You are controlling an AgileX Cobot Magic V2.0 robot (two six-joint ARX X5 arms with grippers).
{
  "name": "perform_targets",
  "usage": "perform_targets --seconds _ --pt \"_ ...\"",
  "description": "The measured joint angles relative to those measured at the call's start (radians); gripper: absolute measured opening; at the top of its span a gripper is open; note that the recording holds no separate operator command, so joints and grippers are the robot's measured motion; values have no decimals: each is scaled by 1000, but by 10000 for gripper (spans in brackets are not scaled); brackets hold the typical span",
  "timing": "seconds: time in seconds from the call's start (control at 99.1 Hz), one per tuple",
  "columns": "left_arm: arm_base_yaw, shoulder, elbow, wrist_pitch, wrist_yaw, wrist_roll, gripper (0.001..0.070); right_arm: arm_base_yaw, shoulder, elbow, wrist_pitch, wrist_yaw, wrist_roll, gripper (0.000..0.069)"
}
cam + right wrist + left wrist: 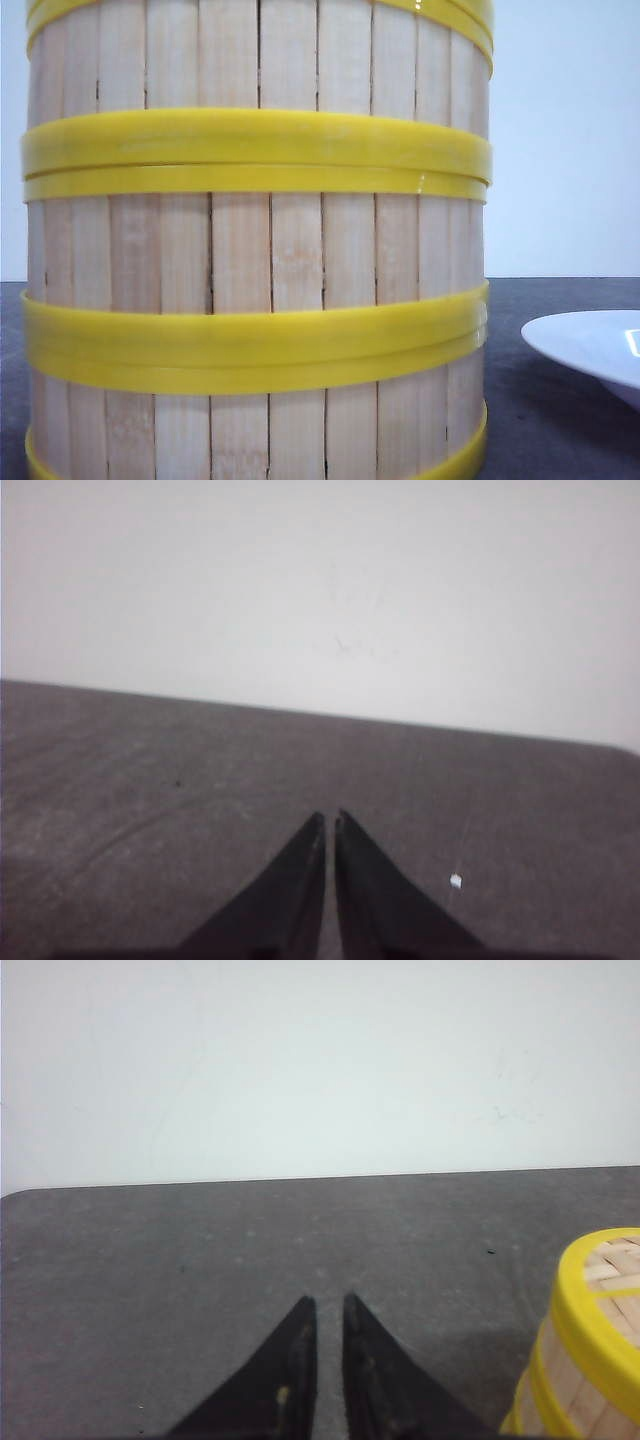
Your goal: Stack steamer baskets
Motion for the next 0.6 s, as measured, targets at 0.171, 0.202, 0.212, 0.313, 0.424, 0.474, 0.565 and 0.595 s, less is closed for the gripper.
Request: perform_targets --seconds 0.171,0.202,0.212,0.313,0.424,0.474,0.565,0.595 --pt "0 0 0 1 0 0 26 -20 -1 -72 140 -17 4 15" --pt "0 0 0 1 0 0 26 -25 -1 -94 169 -27 4 15" --pt "0 0 0 1 0 0 26 -27 -2 -101 177 -32 4 15" --pt "0 0 0 1 0 0 26 -46 1 -111 175 -76 3 15" --pt "0 0 0 1 0 0 26 -59 -2 -111 197 -78 2 15" --pt "0 0 0 1 -1 0 26 -59 -2 -111 198 -67 2 15" --pt "0 0 0 1 -2 0 26 -59 -2 -111 198 -66 2 15" --pt "0 0 0 1 -2 0 26 -59 -2 -111 198 -65 2 15"
